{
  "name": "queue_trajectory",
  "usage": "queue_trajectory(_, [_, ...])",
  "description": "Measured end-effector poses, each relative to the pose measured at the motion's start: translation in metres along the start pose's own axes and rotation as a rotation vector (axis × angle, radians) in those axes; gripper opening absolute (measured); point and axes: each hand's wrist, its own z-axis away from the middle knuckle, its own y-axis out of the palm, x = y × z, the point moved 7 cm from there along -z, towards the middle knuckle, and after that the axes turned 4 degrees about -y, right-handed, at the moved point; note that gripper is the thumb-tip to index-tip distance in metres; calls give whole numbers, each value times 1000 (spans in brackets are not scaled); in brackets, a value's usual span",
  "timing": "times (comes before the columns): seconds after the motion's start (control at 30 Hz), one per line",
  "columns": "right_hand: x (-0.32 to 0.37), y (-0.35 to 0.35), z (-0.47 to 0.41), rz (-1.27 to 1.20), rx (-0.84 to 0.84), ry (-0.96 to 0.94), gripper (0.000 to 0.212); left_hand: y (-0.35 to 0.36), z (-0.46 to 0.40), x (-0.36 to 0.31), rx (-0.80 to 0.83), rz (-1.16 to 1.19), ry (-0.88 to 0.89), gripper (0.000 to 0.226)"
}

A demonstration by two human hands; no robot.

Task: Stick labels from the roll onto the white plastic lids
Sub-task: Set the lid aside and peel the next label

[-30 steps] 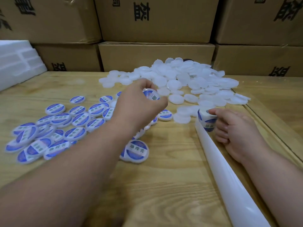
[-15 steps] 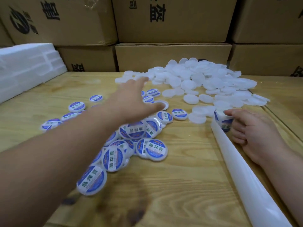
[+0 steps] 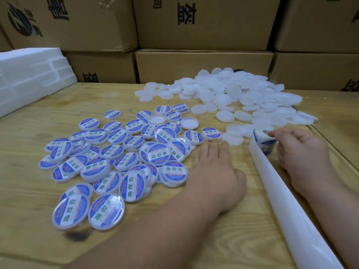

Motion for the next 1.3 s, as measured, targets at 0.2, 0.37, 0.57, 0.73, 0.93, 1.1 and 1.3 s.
queue_trajectory(0.2, [8,3,5,28,11,-22,18,-6,-34,11,-19,-25,-42,74])
queue_trajectory(0.37, [11,-2,5,124,-18,-53,27,-8,-49,28,-65,-60,-236,78])
queue_trajectory(0.57, [10,-4,2,241,-38,-94,33,-8,-60,-9,-143,-32,128,68])
queue_trajectory(0.73, [11,1,1,318,52,-110,15,-10,-62,-6,-179,-8,87,48])
queue_trajectory(0.93, [4,2,-5,585,202,-126,13,-24,-44,-26,-265,18,272,57])
queue_trajectory(1.1, [6,3,-8,608,260,-140,31,-23,-14,-58,-294,98,477,64])
queue_trajectory(1.3, [13,-7,-13,672,162,-208,33,-22,-1,-70,-320,122,485,37])
